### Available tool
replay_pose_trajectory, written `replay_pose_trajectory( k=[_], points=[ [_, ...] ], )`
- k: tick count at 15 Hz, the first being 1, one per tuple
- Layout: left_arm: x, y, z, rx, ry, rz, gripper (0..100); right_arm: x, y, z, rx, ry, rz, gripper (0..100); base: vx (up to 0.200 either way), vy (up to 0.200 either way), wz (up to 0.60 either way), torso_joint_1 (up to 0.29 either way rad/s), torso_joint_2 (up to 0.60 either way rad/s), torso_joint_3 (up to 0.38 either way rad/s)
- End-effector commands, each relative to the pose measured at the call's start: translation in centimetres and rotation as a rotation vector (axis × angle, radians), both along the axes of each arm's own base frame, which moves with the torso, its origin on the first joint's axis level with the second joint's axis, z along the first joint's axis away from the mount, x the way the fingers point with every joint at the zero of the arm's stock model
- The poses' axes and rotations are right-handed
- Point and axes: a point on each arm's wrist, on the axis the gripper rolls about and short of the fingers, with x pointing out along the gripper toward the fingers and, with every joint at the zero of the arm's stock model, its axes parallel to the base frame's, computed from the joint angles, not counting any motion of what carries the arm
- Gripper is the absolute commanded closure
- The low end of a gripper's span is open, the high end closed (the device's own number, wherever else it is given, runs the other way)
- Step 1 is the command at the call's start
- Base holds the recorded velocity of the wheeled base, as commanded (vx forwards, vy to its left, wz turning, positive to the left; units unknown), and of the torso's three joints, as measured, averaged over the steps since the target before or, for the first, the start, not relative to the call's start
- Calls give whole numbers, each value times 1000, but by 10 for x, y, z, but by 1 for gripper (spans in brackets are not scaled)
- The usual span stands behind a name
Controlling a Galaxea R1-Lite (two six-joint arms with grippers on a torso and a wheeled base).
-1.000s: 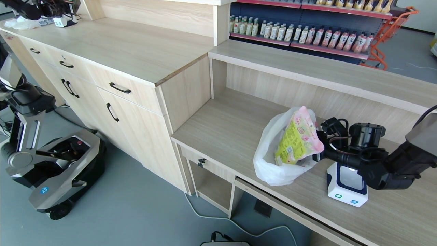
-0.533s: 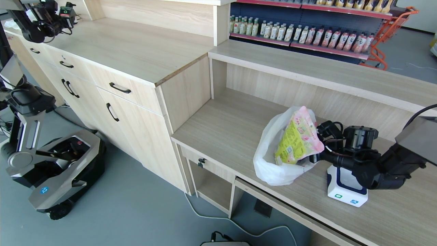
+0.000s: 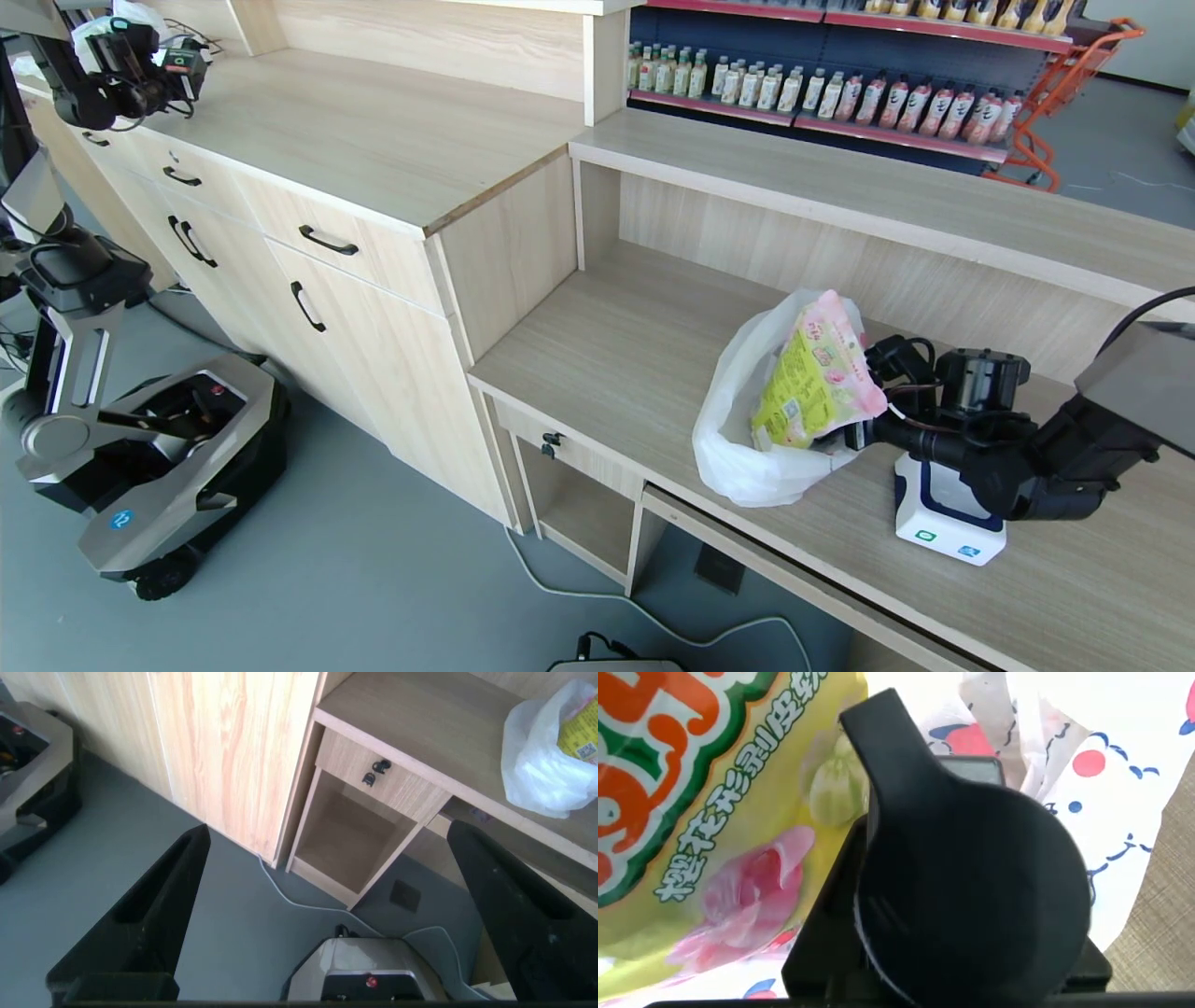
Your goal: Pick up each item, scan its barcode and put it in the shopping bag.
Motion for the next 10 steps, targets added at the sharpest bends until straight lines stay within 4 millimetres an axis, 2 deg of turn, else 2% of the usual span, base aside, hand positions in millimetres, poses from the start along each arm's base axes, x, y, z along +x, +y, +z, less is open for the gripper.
replay_pose_trajectory(
  k=[1,3,4,7,10],
  points=[
    [0,0,0,0,-1,0,0,-1,-1,-1,0,5,-1,100,0,0,0,0,0,0],
    [0,0,0,0,-1,0,0,-1,-1,-1,0,9,-1,100,0,0,0,0,0,0],
    [0,0,0,0,-1,0,0,-2,0,-1,0,11,0,0,0,0,0,0,0,0],
    [0,0,0,0,-1,0,0,-2,1,3,2,-3,3,0,0,0,0,0,0,0],
    [0,0,0,0,-1,0,0,-3,-3,32,33,-66,-14,0,0,0,0,0,0,0]
  ],
)
